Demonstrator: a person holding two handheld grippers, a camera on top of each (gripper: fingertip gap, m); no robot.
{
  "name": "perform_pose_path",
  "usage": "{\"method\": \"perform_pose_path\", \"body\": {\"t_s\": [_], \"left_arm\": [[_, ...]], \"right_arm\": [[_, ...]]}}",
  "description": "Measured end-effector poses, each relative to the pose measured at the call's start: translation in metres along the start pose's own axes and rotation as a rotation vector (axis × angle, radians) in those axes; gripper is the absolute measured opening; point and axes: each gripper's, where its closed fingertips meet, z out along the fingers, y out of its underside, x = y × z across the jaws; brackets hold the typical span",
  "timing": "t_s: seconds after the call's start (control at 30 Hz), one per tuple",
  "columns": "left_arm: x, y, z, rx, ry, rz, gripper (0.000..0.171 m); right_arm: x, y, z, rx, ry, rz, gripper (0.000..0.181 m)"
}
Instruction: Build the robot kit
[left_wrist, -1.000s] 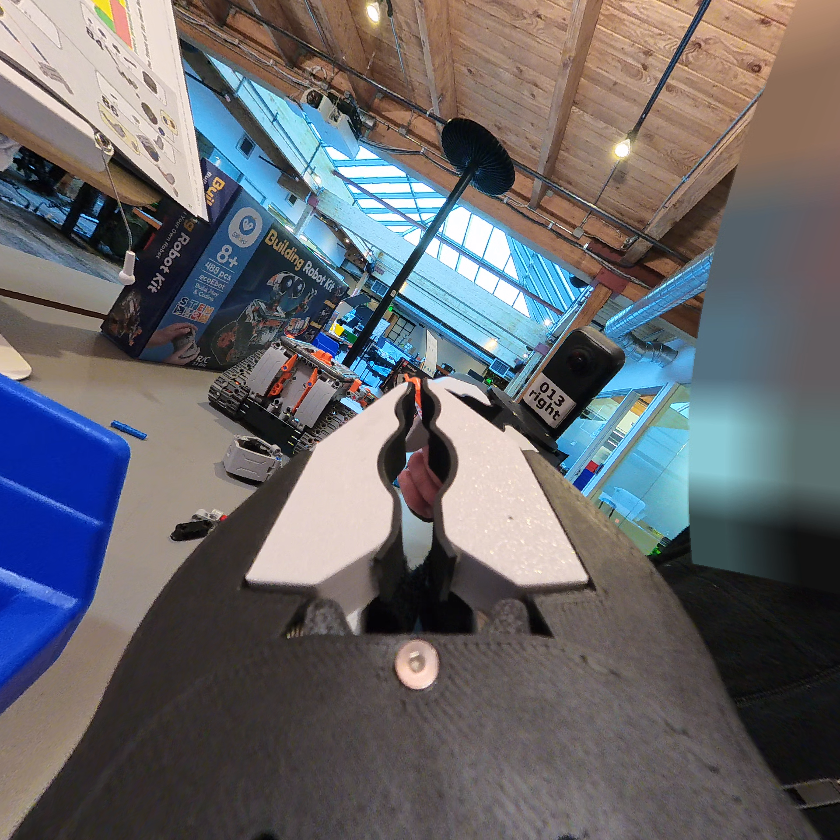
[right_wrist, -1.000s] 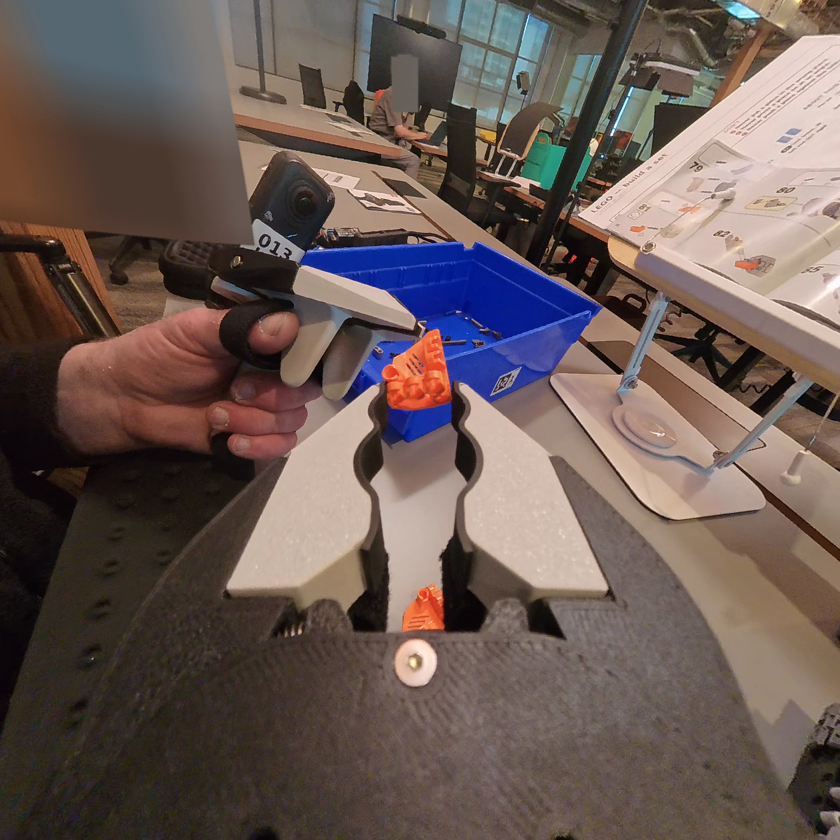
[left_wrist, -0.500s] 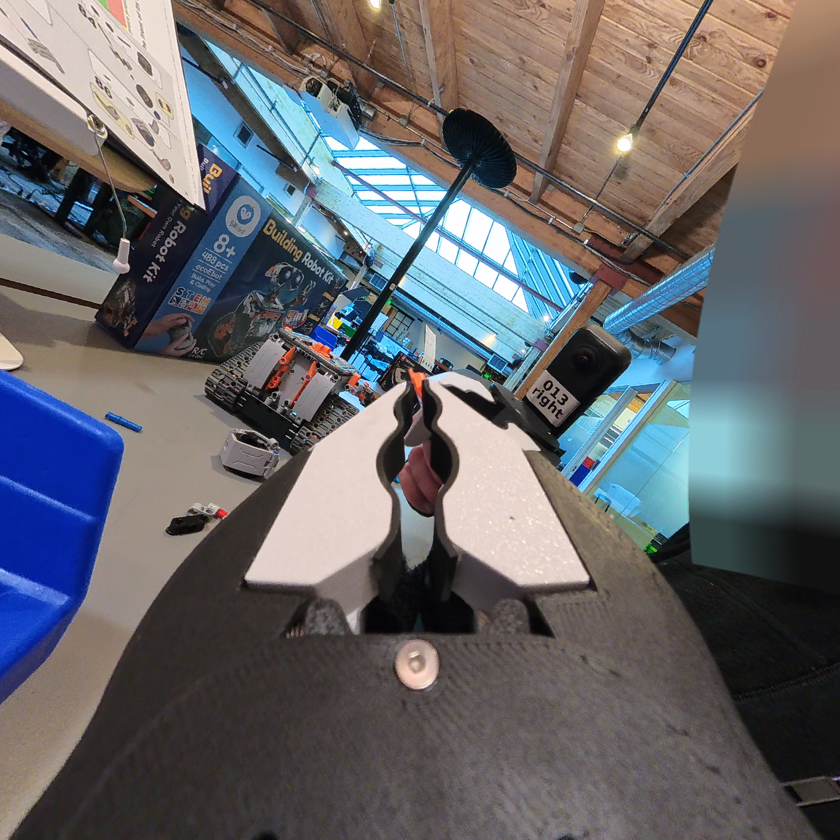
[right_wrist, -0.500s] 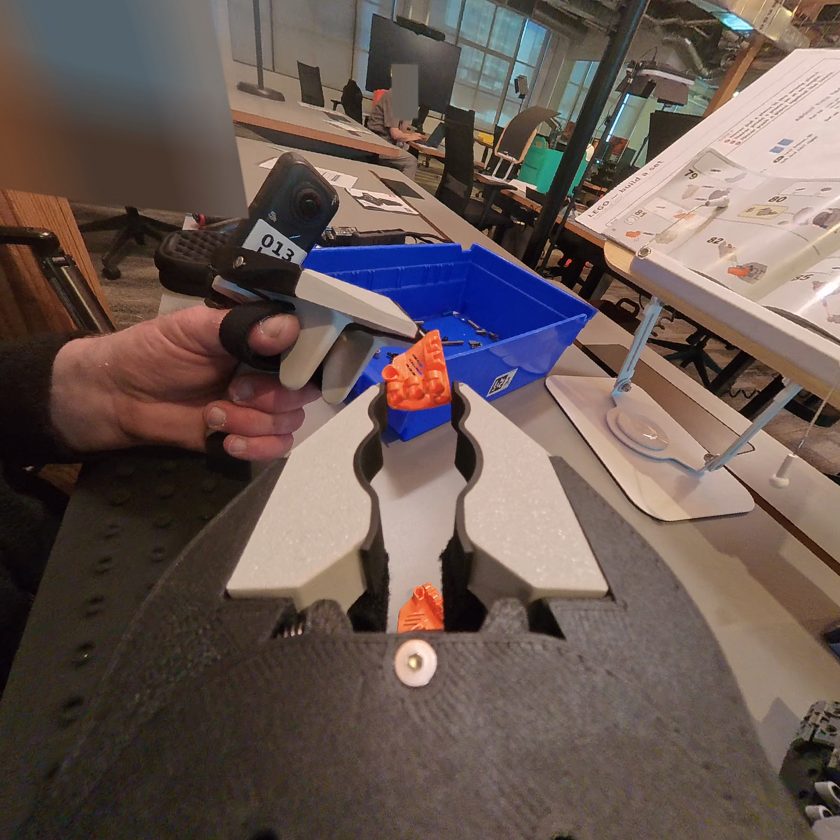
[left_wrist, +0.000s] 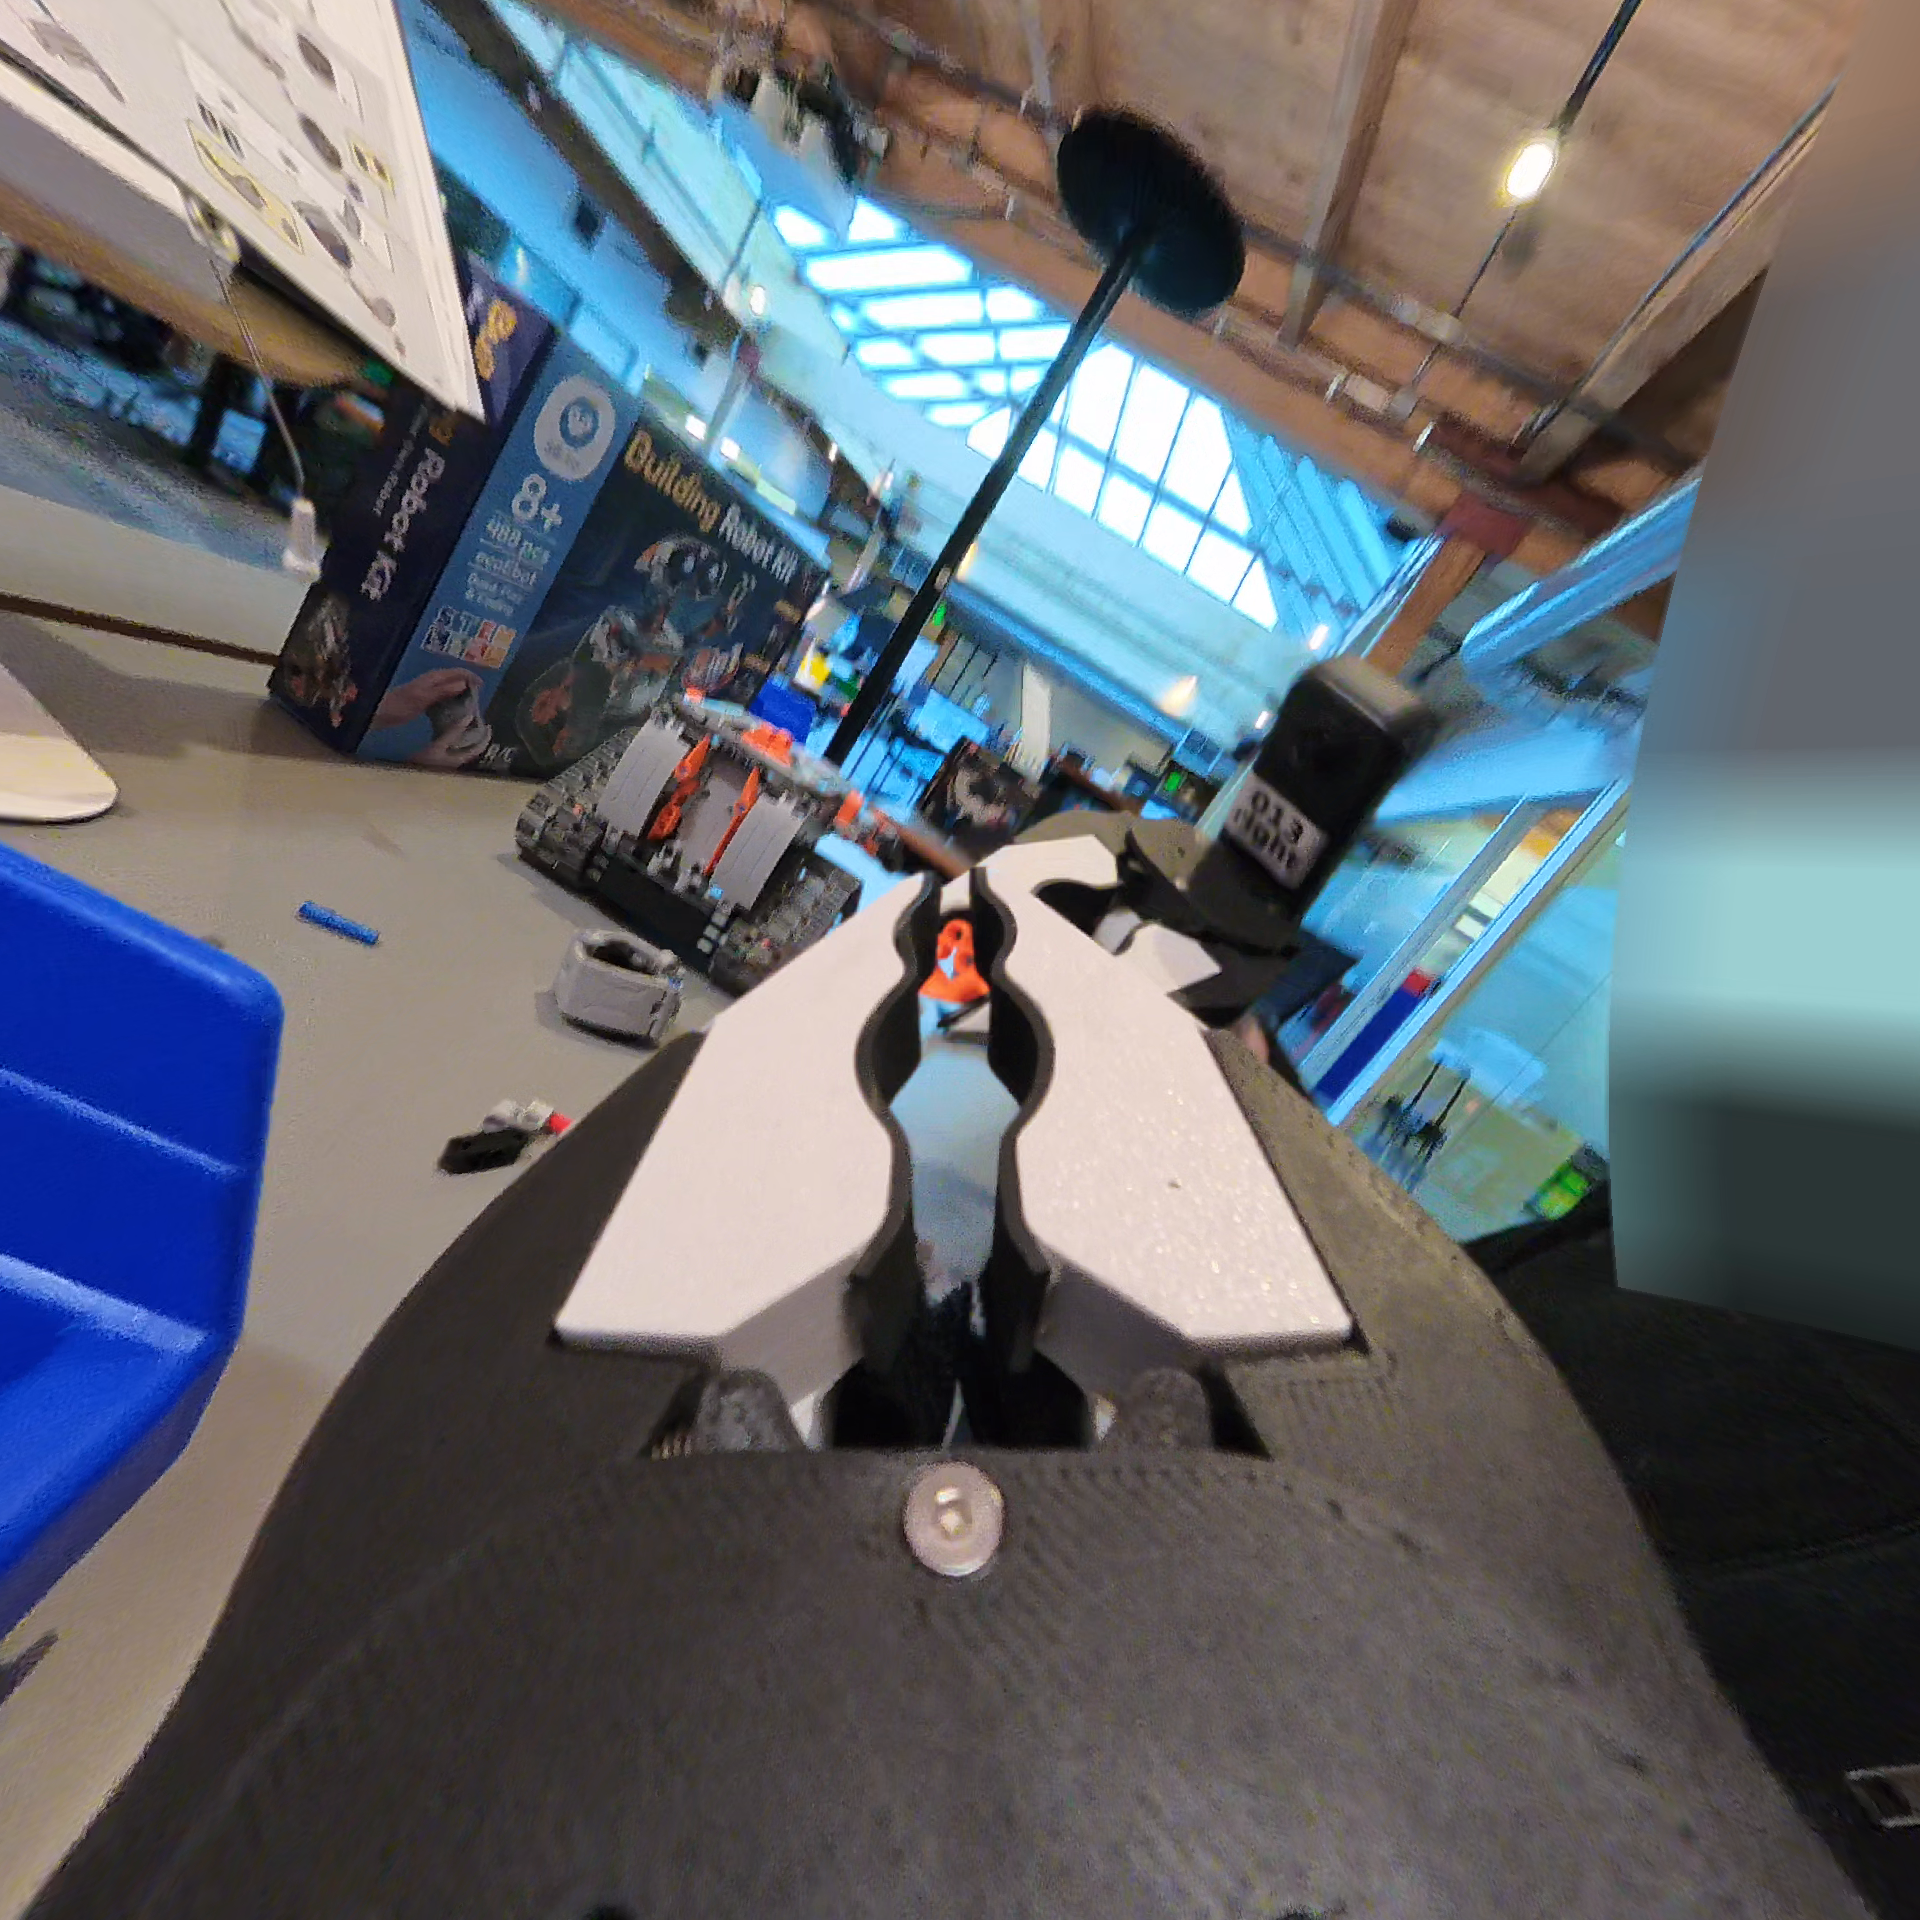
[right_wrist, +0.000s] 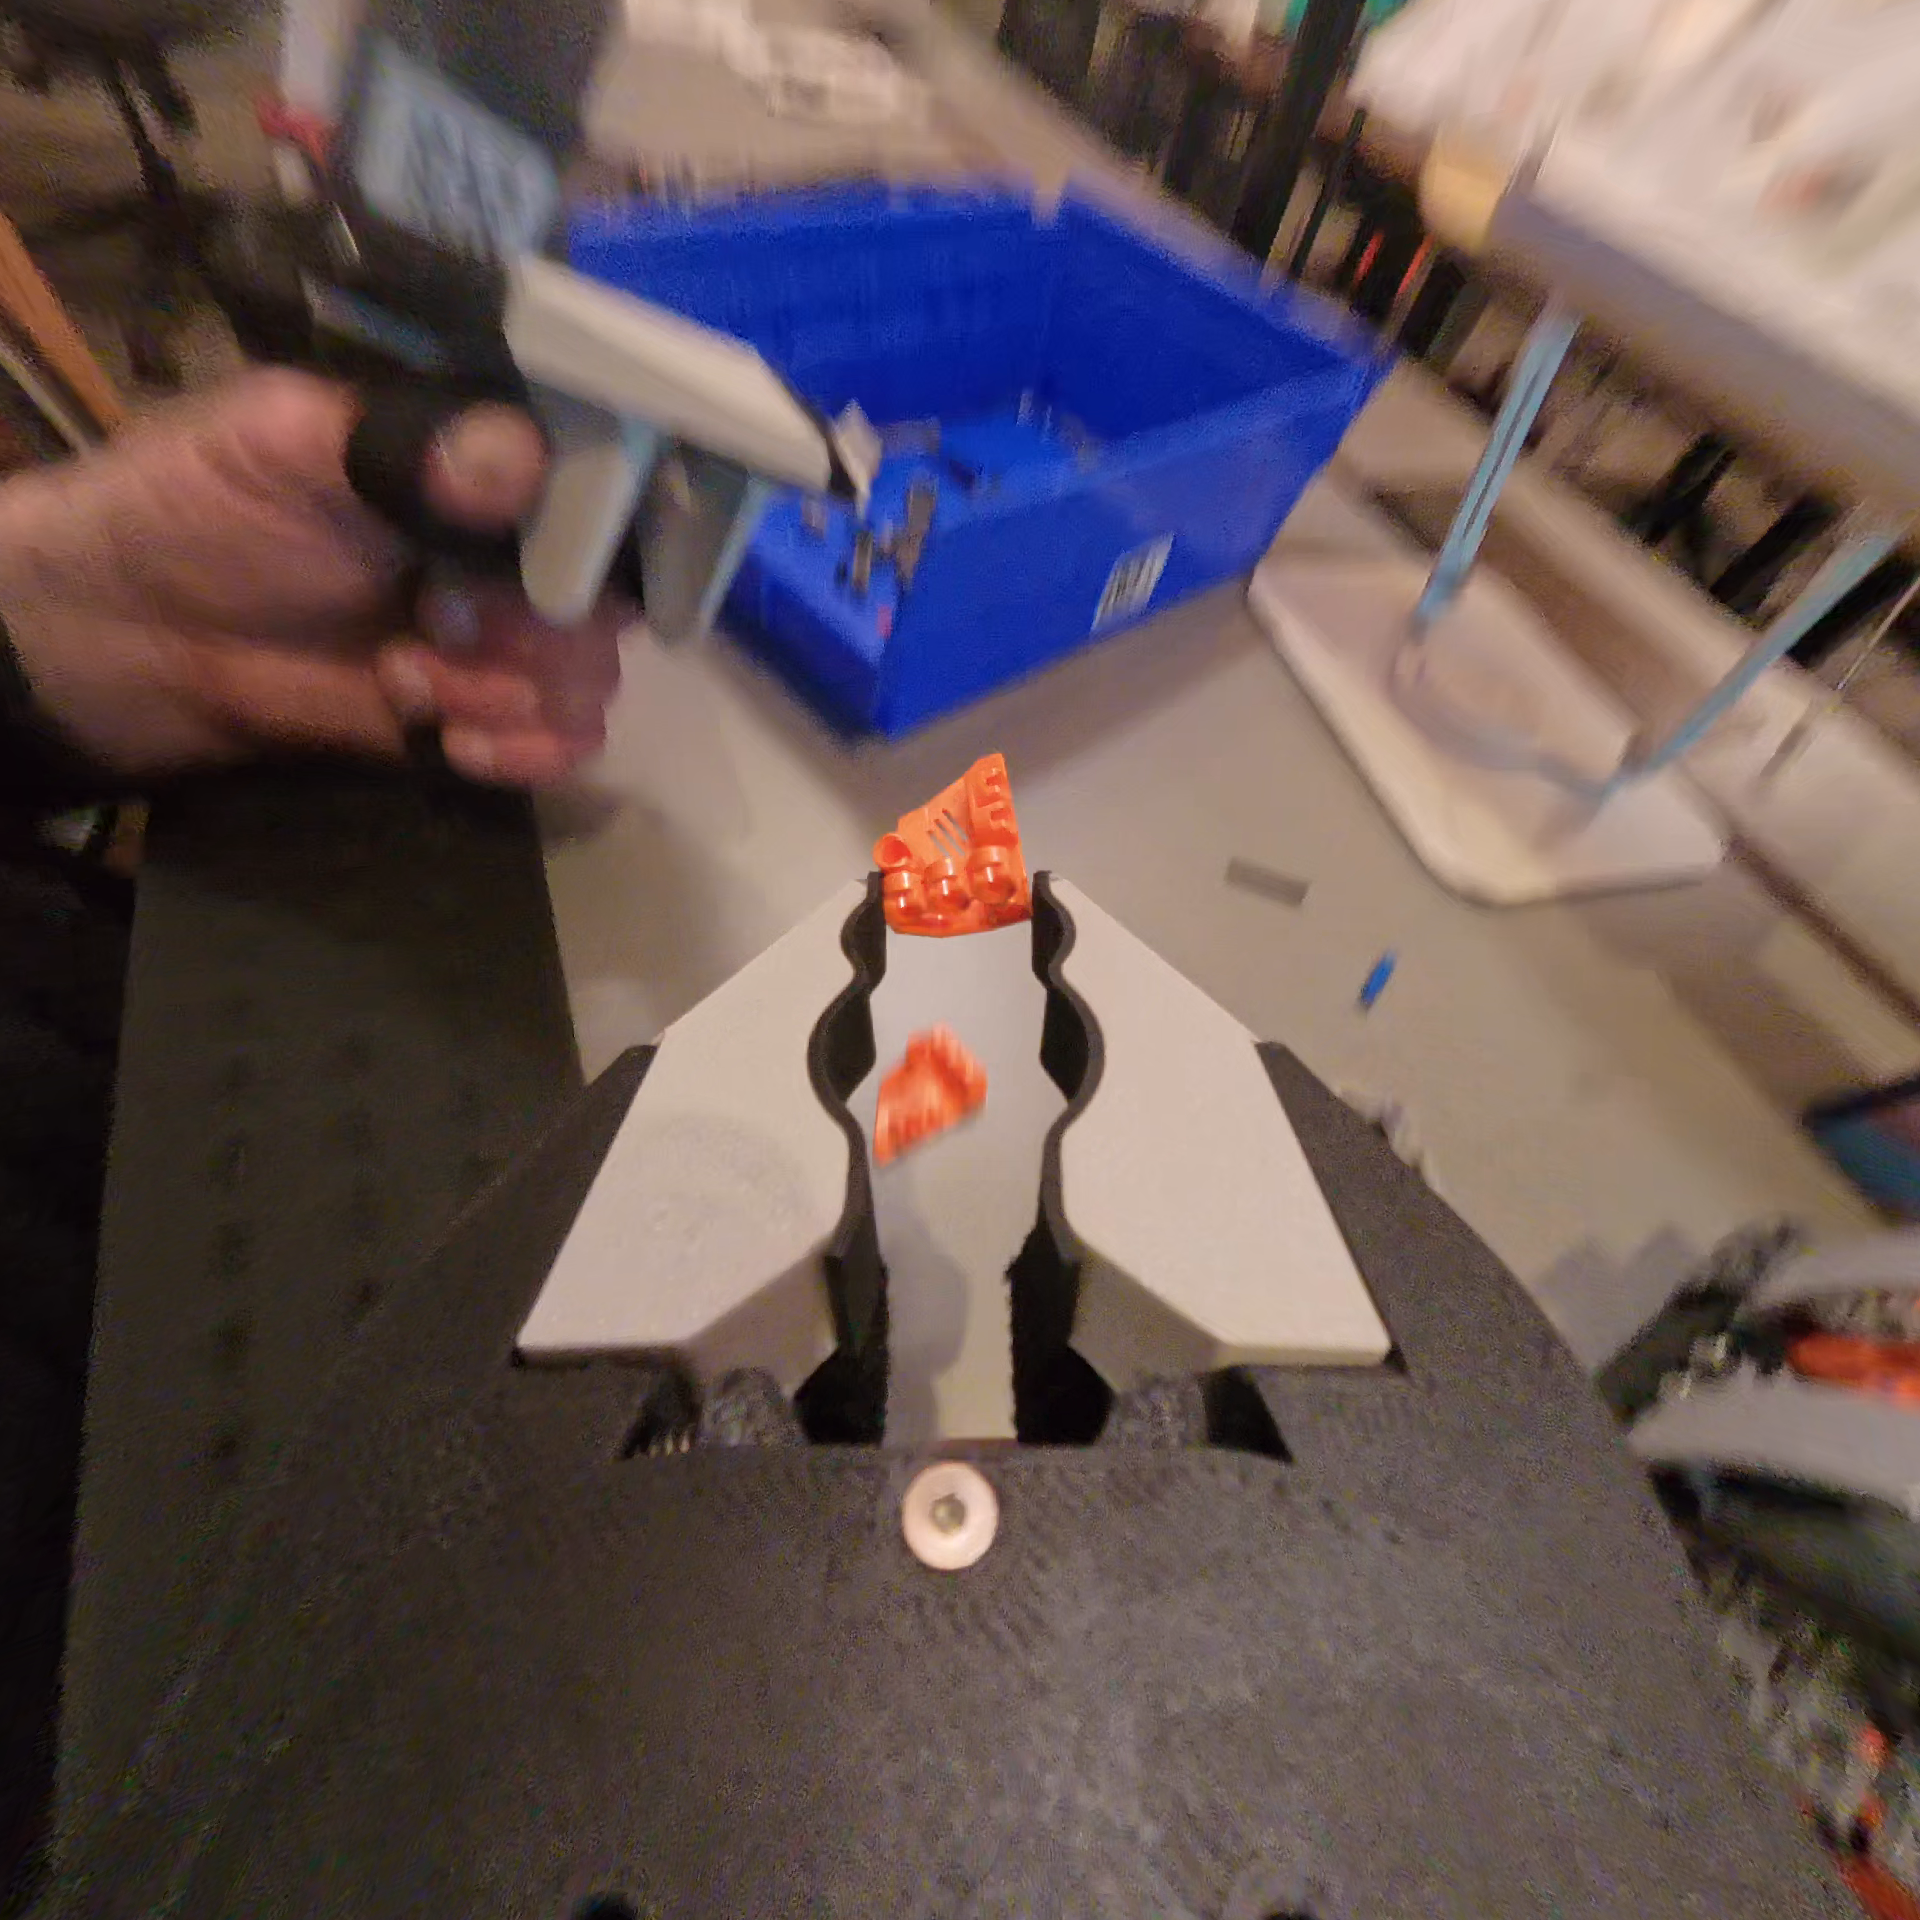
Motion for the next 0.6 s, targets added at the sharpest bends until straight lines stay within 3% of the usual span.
{"method": "perform_pose_path", "body": {"t_s": [0.1, 0.2, 0.33, 0.43, 0.6], "left_arm": [[-0.002, 0.030, 0.010, -0.198, -0.031, 0.082, 0.007], [-0.003, 0.052, 0.017, -0.330, -0.071, 0.182, 0.008], [-0.004, 0.060, 0.022, -0.374, -0.099, 0.243, 0.008], [-0.006, 0.057, 0.020, -0.353, -0.114, 0.246, 0.008], [-0.005, 0.052, 0.019, -0.324, -0.106, 0.226, 0.008]], "right_arm": [[0.007, 0.062, -0.013, -0.225, -0.019, 0.070, 0.026], [0.010, 0.100, -0.025, -0.335, -0.022, 0.148, 0.026], [0.002, 0.133, -0.027, -0.470, -0.068, 0.160, 0.025], [-0.006, 0.133, -0.026, -0.497, -0.103, 0.118, 0.034], [0.002, 0.086, 0.001, -0.395, -0.079, 0.006, 0.031]]}}
